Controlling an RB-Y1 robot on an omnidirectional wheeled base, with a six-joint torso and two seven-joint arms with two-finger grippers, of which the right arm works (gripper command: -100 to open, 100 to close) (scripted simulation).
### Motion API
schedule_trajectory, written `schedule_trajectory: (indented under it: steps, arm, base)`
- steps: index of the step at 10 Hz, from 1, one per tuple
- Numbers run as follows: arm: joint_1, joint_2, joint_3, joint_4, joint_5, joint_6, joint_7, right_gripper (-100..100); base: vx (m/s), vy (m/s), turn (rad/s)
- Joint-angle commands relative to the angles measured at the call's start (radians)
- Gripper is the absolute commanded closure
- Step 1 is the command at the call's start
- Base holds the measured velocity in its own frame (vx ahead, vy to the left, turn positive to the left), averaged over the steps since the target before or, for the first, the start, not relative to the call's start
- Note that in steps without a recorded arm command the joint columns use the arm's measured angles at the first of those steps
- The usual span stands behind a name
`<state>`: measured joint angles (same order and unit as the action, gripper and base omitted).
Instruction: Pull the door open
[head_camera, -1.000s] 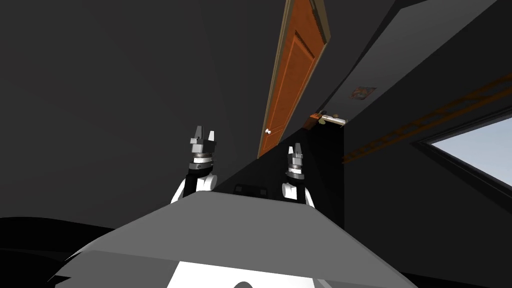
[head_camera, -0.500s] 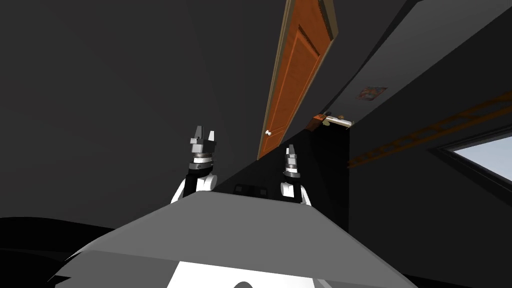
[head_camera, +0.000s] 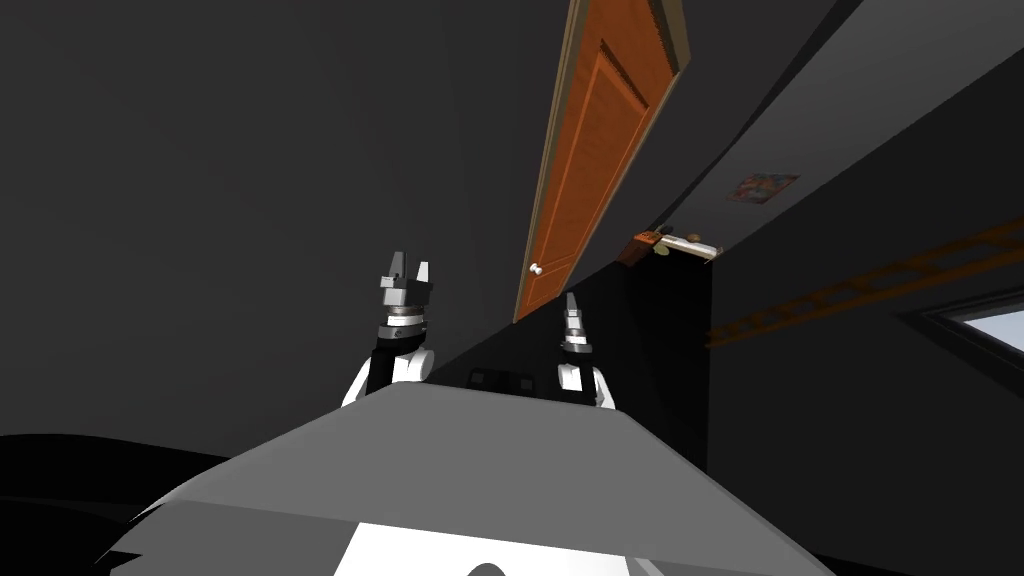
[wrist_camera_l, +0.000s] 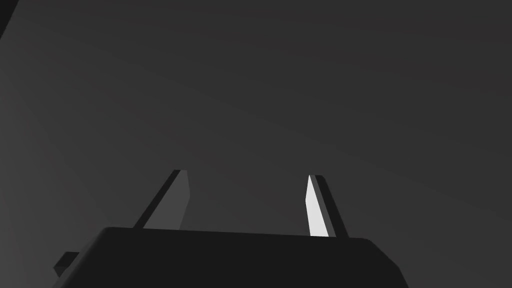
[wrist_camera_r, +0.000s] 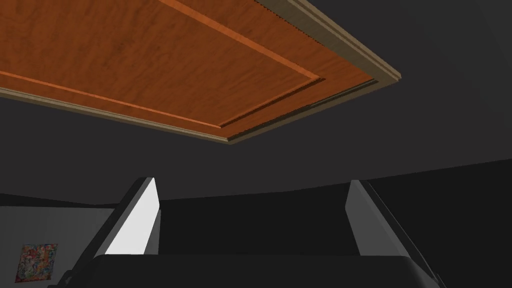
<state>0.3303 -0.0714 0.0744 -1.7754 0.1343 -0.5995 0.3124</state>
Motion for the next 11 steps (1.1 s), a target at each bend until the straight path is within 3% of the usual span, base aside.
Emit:
schedule_trajectory:
  steps: [1,10,11]
  arm:
    - [-0.023,-0.003,-0.001,0.048,0.008,-0.006,0.044,-100]
    - [-0.135,-0.007,0.000,0.307,0.056,-0.056,0.289,-100]
    - [-0.135,-0.007,0.000,0.313,0.056,-0.056,0.289,-100]
  base:
    - [0.081,-0.089,0.098]
    - [0.079,-0.109,0.089]
    - [0.049,-0.072,0.028]
